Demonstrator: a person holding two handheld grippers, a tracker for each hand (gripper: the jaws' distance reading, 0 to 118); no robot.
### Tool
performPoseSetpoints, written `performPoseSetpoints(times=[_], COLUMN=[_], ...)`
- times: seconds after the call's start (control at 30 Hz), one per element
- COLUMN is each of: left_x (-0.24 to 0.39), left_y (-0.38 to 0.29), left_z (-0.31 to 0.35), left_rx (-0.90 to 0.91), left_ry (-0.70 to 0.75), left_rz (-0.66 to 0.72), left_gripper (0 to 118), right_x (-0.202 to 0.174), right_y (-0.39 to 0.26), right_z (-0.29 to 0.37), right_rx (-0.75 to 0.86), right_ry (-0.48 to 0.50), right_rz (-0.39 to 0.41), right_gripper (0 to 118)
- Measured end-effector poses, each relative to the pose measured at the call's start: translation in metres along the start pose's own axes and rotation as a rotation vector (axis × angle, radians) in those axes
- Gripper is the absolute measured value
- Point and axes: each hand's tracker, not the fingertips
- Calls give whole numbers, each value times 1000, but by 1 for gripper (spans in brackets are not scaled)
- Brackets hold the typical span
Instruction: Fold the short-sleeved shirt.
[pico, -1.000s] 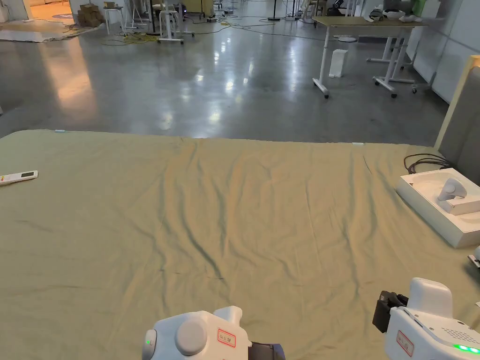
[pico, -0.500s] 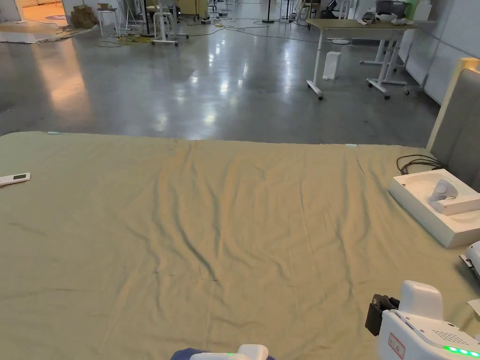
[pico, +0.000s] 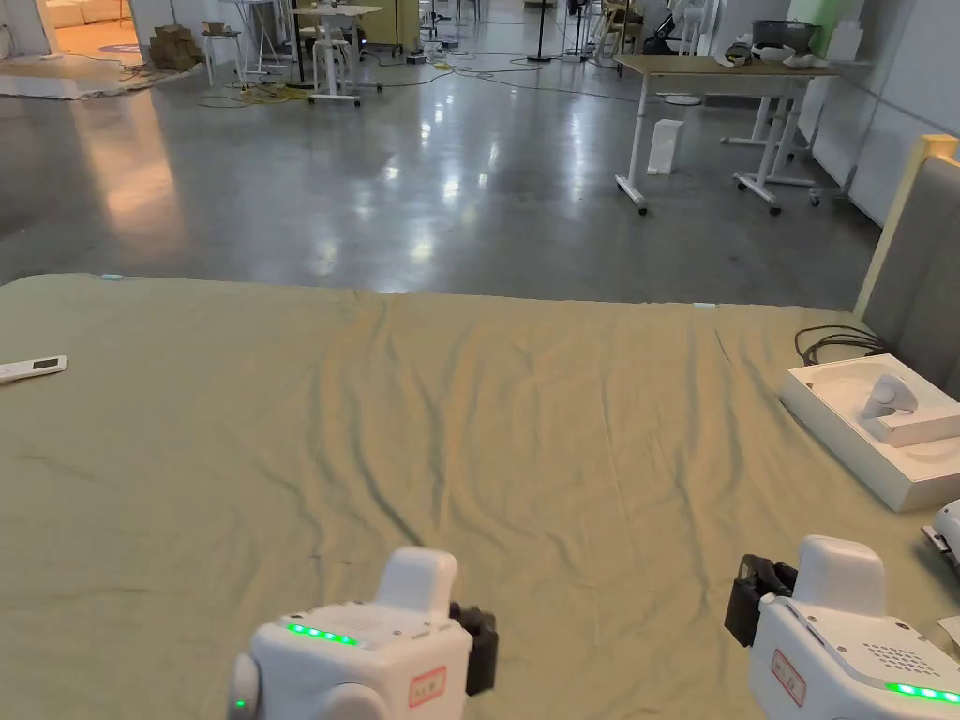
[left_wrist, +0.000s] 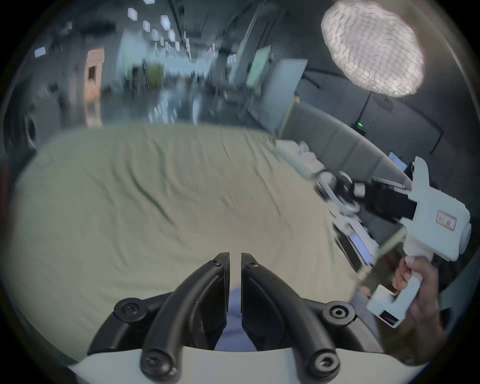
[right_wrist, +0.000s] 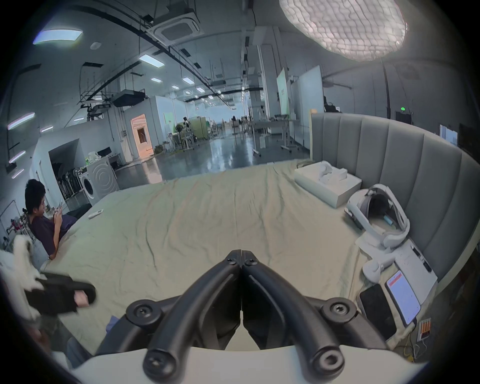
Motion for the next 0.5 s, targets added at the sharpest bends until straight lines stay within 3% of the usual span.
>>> performPoseSetpoints(times=[0.2, 0.3, 0.43, 0.5], left_x=[-20, -29, -48, -53], left_y=[23, 28, 31, 27], left_z=[40, 45, 53, 52], left_rx=[335, 414, 475, 522], left_ry=[199, 357, 393, 488], left_rz=[-67, -141, -95, -111], left_gripper=[3, 2, 2, 2], right_x=[-18, -29, -39, -44], right_y=[25, 36, 46, 48], right_z=[14, 22, 30, 33], right_rx=[167, 250, 304, 323], right_ry=[-19, -24, -15, -9], right_rz=[51, 78, 80, 82], right_gripper=[0, 0, 0, 0])
